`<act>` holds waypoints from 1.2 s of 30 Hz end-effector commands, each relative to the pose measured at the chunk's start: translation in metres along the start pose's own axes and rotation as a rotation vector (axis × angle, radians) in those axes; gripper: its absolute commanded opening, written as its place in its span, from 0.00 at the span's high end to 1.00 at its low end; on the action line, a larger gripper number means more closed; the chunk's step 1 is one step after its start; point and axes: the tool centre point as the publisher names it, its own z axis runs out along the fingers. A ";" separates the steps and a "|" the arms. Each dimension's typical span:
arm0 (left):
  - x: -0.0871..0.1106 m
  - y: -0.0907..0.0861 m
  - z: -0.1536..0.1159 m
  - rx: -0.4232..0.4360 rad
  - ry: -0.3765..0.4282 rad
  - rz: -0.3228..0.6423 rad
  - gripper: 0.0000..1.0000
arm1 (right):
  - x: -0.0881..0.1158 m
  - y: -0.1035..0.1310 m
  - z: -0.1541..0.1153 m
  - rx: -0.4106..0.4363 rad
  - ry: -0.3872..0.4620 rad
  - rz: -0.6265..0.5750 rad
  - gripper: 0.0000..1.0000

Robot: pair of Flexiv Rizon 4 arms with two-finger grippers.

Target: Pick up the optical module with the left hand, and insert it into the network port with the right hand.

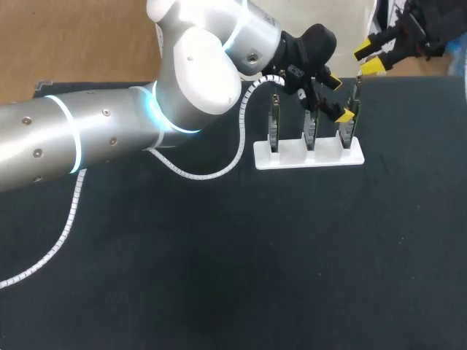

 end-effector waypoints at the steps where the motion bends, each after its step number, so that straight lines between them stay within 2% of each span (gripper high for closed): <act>1: -0.002 0.001 0.001 0.002 0.008 -0.003 0.00 | 0.000 0.000 0.002 0.004 0.008 0.005 1.00; 18: -0.002 0.001 0.001 0.002 0.008 -0.003 0.00 | 0.011 0.003 0.010 -0.002 0.031 0.030 1.00; 36: -0.002 0.001 0.001 0.002 0.008 -0.003 0.00 | 0.033 0.003 0.022 -0.032 0.050 0.093 1.00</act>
